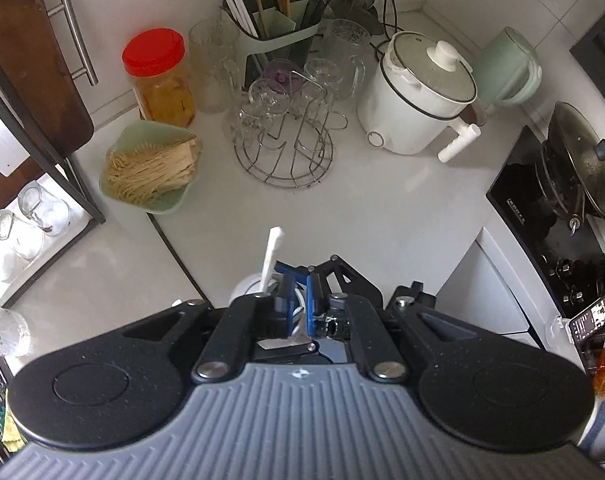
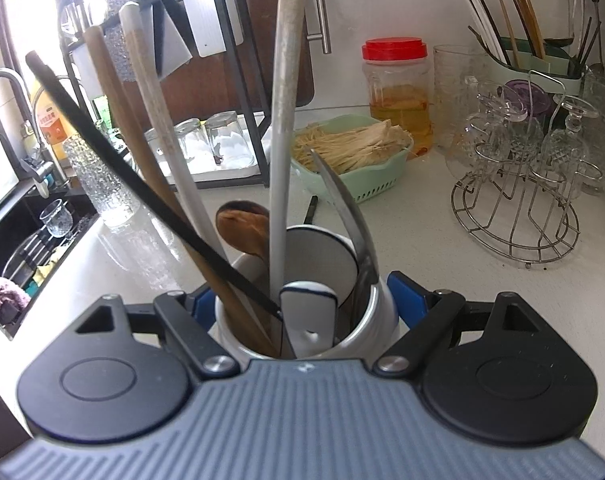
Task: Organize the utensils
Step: 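Lower the black chopstick into the mug and open the left gripper, then move the open left gripper down to the second black chopstick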
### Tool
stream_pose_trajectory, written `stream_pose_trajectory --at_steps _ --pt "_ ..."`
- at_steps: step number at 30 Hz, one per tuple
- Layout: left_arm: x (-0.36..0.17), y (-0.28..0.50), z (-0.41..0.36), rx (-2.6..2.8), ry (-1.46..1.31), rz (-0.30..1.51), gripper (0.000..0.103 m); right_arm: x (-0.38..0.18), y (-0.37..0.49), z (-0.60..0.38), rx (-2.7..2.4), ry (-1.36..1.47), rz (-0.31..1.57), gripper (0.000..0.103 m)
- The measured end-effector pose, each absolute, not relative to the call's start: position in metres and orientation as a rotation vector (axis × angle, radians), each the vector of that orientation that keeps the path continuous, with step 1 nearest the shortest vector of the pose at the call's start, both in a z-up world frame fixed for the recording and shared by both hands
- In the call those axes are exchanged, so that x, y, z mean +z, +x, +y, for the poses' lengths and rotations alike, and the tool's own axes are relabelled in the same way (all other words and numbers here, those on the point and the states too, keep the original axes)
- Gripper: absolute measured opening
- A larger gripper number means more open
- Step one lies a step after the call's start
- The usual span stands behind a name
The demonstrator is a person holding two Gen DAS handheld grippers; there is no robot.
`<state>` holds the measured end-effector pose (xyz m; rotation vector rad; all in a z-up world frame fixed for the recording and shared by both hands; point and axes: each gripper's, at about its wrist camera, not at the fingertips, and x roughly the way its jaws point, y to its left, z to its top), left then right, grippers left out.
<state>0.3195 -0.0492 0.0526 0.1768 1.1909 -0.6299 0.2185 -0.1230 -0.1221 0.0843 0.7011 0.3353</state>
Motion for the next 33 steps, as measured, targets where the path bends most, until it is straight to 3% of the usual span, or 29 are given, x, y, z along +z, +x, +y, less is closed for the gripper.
stream_pose_trajectory --at_steps 5,7,9,11,14,33 --pt "0.057 0.326 -0.038 -0.612 0.151 1.148 0.007 -0.122 0.218 -0.123 0.325 0.085 0.702 0.088" --pt "0.058 0.331 -0.030 -0.596 0.134 1.134 0.013 -0.122 0.217 -0.123 0.325 0.086 0.700 0.088" --pt "0.060 0.335 -0.020 -0.570 0.124 1.106 0.027 -0.122 0.217 -0.122 0.323 0.085 0.700 0.088" --pt "0.061 0.338 -0.007 -0.547 0.105 1.077 0.035 -0.122 0.217 -0.122 0.322 0.083 0.699 0.088" --pt "0.058 0.347 0.011 -0.494 0.093 1.037 0.043 -0.122 0.216 -0.122 0.320 0.080 0.695 0.088" --pt "-0.069 0.392 0.077 -0.396 -0.149 1.110 0.043 -0.119 0.214 -0.125 0.285 0.086 0.711 0.087"
